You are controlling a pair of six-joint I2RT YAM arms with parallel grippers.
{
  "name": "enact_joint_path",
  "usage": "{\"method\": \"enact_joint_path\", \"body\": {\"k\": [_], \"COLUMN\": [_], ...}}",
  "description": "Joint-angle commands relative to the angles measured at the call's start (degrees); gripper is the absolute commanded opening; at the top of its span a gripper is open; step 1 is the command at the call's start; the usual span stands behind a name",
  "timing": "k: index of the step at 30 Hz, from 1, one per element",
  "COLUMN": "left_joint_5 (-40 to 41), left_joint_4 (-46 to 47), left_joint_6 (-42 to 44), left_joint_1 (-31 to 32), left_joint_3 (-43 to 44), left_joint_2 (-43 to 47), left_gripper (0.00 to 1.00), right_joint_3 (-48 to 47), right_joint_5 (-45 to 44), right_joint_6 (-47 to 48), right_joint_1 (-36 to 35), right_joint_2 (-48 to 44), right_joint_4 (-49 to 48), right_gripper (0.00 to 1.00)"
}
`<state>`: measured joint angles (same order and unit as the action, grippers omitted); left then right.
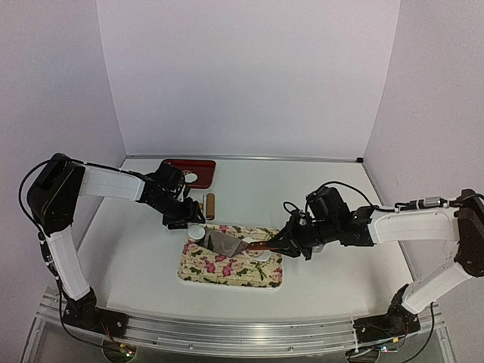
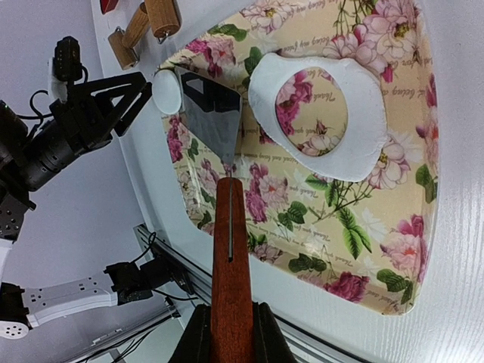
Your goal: Roll out the dumpling wrappers from the dough
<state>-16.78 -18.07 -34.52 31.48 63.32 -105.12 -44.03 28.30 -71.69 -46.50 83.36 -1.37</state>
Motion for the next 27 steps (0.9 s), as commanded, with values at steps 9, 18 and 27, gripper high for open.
{"method": "enact_joint_path", "body": {"k": [9,18,27], "left_joint_5": [-1.0,-1.3,-2.4], "left_joint_4": [-0.1,0.5,1.1], "left_joint_6": [0.8,0.5,0.4], "left_joint_1": [-0.3,-0.3,-0.3], "left_joint_3": [3.1,2.9,3.1], "left_joint_2": [0.0,0.0,-0.7], "left_gripper": [0.66,0.66,0.66], "right_joint_3": [-0.5,-0.9,-3.3], "right_joint_5": [0.6,1.6,3.0], "right_joint_6": [-1.4,-1.8,-0.6], "right_joint_1": [0.5,0.6,0.5], "right_joint_2": [-1.0,1.1,5.1], "right_joint_4": [-9.1,-9.7,-9.7], "right_gripper": [0.00,0.00,0.00]}}
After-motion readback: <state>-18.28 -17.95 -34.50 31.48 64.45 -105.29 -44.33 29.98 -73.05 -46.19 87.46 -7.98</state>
